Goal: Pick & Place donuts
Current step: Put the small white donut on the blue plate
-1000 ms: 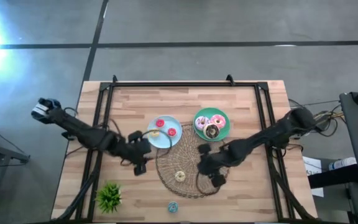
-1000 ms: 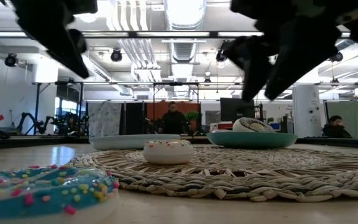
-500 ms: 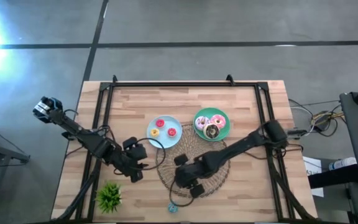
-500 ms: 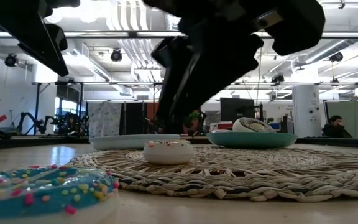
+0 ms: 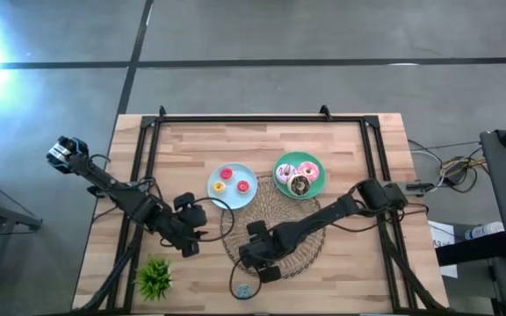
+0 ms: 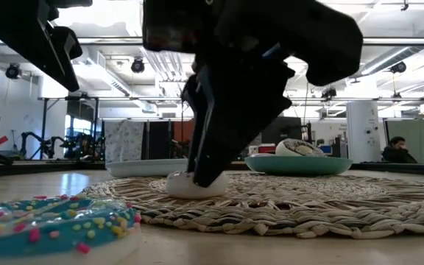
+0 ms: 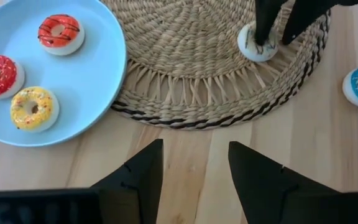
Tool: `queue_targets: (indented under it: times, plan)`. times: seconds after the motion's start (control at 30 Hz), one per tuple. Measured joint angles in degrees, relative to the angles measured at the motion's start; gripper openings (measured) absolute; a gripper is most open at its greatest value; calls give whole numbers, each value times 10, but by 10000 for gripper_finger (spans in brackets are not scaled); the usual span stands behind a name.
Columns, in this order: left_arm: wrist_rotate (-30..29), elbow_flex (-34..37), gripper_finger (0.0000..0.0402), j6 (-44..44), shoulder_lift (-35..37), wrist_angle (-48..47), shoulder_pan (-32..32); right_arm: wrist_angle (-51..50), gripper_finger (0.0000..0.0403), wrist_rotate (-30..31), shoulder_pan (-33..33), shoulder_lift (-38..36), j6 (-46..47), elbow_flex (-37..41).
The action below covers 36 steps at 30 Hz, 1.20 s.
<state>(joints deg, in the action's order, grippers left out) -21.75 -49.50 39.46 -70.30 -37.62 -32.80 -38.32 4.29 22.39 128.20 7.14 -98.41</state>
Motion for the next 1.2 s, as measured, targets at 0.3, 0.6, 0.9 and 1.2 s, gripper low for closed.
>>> queue_targets:
  times: [0.3,0.6,0.9,1.2]
  plan:
    - [-4,0,155,-4,0,-9,0,-9,99,0,3,0,70,11]
    - [-8,0,155,41,5,-23,-43,-15,15,89,-15,-55,90,-22]
    - [-157,0,155,223,46,-45,-176,58,22,25,-148,-56,39,-25]
    - [-218,0,155,284,67,-86,-191,57,28,-64,-223,-18,16,-24]
